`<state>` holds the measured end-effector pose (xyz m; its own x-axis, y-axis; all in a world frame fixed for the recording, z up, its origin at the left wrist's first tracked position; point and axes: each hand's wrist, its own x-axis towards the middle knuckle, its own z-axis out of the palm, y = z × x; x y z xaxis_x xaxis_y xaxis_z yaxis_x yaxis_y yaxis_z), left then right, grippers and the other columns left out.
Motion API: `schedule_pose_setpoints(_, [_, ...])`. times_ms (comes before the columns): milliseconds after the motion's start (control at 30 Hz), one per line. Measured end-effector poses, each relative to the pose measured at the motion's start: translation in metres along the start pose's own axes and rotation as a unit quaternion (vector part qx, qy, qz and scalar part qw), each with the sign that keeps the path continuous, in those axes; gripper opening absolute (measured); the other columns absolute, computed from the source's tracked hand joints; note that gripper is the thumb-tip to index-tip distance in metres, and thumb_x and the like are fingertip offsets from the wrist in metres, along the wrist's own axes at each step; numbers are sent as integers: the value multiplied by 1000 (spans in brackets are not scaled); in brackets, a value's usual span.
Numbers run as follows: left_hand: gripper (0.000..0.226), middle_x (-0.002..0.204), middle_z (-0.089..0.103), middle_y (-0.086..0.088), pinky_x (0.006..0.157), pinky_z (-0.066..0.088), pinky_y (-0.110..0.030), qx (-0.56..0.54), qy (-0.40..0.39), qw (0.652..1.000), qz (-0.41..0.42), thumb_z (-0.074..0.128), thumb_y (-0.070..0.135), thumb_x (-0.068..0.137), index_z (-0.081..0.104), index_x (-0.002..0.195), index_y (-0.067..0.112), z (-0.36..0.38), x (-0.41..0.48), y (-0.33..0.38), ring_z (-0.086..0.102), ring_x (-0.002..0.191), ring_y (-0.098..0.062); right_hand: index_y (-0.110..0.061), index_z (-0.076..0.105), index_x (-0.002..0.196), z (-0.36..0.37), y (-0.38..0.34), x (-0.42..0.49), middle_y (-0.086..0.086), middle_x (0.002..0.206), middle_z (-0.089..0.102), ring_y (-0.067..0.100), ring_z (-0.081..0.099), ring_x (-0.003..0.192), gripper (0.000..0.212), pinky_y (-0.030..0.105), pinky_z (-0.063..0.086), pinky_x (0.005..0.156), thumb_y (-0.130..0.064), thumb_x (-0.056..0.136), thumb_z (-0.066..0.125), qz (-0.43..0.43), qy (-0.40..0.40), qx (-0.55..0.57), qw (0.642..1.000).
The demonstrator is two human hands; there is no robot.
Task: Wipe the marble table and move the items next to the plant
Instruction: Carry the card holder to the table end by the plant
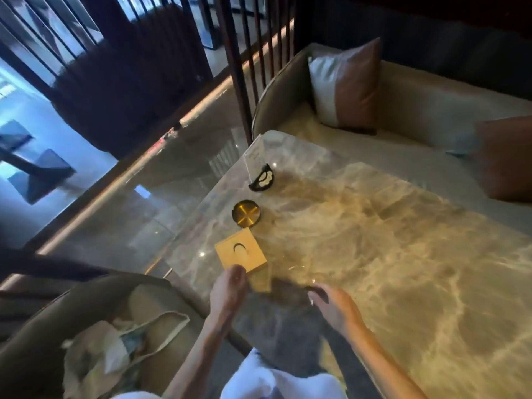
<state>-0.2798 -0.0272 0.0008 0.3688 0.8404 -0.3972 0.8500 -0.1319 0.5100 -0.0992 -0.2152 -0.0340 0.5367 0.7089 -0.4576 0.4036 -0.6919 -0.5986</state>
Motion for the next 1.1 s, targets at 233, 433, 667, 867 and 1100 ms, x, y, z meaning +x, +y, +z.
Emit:
schedule_pose_setpoints(233, [17,91,65,2,73,57,-41,-61,8,998,16,46,30,94,60,86,24,-55,74,-22,63,79,-18,-23,68,113,28,-78,62,0,111,73,17,68,103,29,35,53,92,-36,88,64,66,-12,75,995])
schedule_pose_setpoints(433, [19,101,68,-2,79,56,-37,-91,0,996,11,49,26,94,66,99,18,-71,126,-24,64,88,-18,-25,64,120,21,-121,106,-3,119,69,14,65,108,34,29,50,92,-40,90,59,80,-18,65,995])
schedule_pose_setpoints(667, [23,110,70,-10,85,57,-44,-106,-13,993,51,53,25,93,63,109,14,-84,217,33,67,98,-26,-24,59,126,-15,-158,181,0,121,68,18,64,109,36,34,51,93,-37,92,57,78,27,52,995])
schedule_pose_setpoints(867, [51,130,59,-13,101,48,-45,-105,-75,986,108,64,23,88,47,134,8,-87,286,103,58,118,-27,-27,36,145,-56,-209,245,1,148,45,13,57,118,58,28,45,98,-17,93,58,-31,114,32,992])
schedule_pose_setpoints(1100, [22,65,62,-8,61,44,-32,-116,-69,984,117,59,15,88,56,67,8,-69,313,124,51,62,-21,-27,51,136,-102,-272,321,-1,152,41,21,34,142,54,44,45,105,2,90,55,-203,95,-222,949])
